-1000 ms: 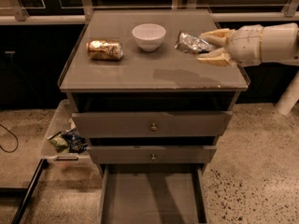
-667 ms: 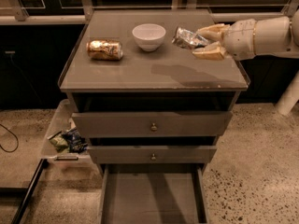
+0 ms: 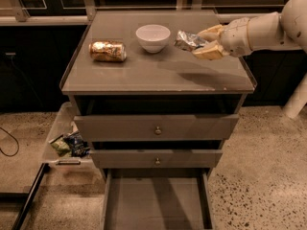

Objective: Pick redbull can from bottom drawer and place on counter

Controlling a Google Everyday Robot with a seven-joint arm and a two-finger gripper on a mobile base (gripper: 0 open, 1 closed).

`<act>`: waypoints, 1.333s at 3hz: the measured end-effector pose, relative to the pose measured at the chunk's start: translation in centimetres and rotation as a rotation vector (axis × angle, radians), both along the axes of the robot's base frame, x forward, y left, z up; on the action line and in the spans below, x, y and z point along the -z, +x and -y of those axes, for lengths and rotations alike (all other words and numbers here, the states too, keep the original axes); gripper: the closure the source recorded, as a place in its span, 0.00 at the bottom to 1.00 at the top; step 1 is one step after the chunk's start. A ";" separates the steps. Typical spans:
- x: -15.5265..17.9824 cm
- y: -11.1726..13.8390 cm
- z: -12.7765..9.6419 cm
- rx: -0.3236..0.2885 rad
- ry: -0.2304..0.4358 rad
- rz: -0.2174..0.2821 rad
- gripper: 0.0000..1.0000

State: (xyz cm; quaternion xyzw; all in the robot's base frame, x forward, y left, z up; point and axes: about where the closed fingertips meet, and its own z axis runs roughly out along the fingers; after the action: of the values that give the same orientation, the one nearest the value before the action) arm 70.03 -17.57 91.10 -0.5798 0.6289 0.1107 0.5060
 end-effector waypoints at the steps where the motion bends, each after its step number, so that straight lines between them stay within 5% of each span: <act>1: 1.6 1.7 1.0 0.044 -0.005 -0.055 1.00; 4: 4.4 3.2 2.2 0.093 -0.002 -0.137 1.00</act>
Offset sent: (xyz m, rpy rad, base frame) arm 0.0367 -0.0356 -0.0380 -0.0089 0.1298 -0.1236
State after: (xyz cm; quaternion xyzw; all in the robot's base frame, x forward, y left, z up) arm 73.27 -19.81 86.65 -0.5416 0.6883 0.1257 0.4659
